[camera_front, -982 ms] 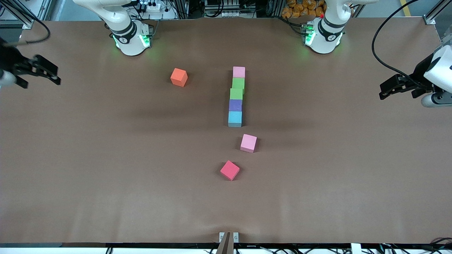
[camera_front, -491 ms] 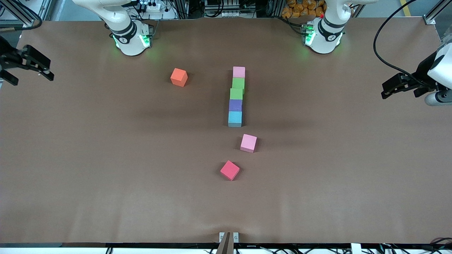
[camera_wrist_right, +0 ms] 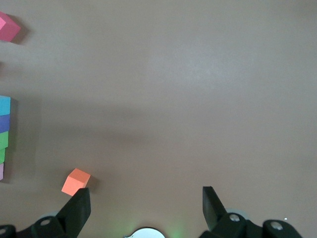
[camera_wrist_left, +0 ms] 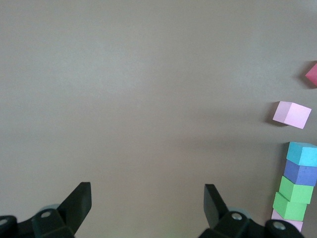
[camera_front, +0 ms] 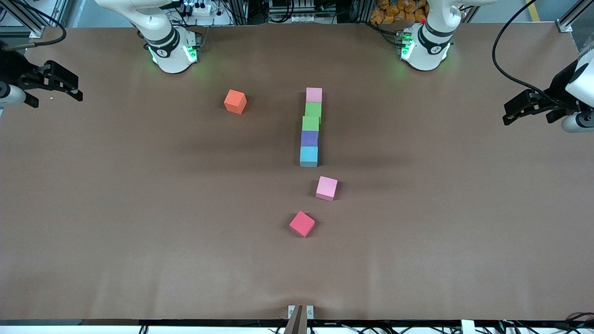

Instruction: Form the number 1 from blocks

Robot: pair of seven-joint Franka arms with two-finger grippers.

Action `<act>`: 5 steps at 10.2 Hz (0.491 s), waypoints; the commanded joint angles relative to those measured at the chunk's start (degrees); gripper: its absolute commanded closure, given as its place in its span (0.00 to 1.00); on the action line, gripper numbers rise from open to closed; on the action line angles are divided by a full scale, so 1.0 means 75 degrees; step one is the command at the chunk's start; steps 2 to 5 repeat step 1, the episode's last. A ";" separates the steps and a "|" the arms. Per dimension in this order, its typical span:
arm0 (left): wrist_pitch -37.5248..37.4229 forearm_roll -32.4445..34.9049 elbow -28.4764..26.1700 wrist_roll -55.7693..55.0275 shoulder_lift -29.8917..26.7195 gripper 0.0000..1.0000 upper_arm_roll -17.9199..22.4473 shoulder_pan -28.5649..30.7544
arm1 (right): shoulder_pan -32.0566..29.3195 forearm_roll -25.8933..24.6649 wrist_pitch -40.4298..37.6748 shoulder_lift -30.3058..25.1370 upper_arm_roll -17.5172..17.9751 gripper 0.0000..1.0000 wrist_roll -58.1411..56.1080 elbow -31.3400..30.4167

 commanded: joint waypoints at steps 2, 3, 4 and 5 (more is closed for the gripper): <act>-0.0184 0.0196 0.0027 -0.0092 -0.0197 0.00 -0.0050 -0.0034 | -0.0014 0.0128 -0.0208 0.0030 -0.0040 0.00 -0.0110 0.0196; -0.0184 0.0196 0.0027 -0.0092 -0.0197 0.00 -0.0050 -0.0034 | -0.0014 0.0128 -0.0208 0.0030 -0.0040 0.00 -0.0110 0.0196; -0.0184 0.0196 0.0027 -0.0092 -0.0197 0.00 -0.0050 -0.0034 | -0.0014 0.0128 -0.0208 0.0030 -0.0040 0.00 -0.0110 0.0196; -0.0184 0.0196 0.0027 -0.0092 -0.0197 0.00 -0.0050 -0.0034 | -0.0014 0.0128 -0.0208 0.0030 -0.0040 0.00 -0.0110 0.0196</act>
